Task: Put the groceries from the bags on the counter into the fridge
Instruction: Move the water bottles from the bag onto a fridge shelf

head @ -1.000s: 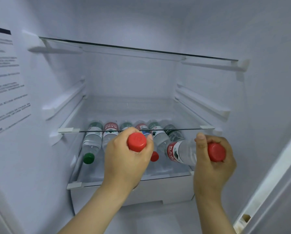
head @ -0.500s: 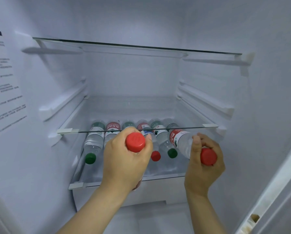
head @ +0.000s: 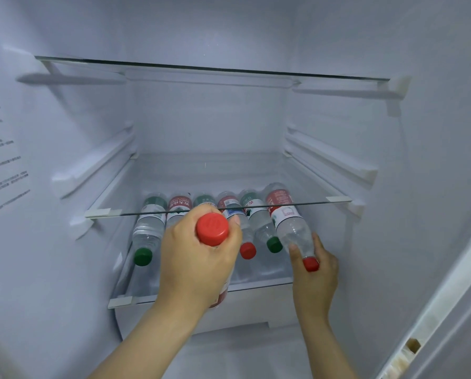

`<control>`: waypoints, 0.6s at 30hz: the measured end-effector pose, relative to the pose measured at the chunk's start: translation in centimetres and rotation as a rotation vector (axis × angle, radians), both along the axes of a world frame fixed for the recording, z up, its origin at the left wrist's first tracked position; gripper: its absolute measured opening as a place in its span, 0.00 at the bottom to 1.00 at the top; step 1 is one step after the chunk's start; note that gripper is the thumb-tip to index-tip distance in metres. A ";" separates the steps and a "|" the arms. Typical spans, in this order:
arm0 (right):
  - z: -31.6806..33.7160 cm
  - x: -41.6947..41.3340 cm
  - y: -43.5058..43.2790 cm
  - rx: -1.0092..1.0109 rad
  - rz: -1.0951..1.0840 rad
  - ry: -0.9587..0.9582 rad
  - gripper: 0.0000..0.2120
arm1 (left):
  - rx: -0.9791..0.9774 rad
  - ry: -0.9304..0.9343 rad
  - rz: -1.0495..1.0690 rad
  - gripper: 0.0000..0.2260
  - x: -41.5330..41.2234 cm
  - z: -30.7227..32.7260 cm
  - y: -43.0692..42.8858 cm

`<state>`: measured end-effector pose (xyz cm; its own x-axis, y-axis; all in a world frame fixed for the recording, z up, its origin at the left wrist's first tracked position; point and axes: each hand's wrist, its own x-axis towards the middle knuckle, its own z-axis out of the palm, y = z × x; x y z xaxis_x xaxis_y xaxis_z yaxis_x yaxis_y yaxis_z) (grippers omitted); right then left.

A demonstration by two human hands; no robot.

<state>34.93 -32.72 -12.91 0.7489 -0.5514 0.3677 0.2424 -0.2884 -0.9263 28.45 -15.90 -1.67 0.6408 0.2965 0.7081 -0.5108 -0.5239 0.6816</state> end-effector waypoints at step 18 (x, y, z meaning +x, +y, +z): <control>1.8 4.9 -0.2 0.197 0.142 -0.022 0.15 | -0.022 0.018 -0.047 0.13 -0.1 -0.2 0.1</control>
<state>39.79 -32.92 -11.14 0.8169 -0.5040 0.2803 0.2880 -0.0645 -0.9555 28.38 -15.75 -1.82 0.6668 0.2813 0.6901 -0.5218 -0.4848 0.7019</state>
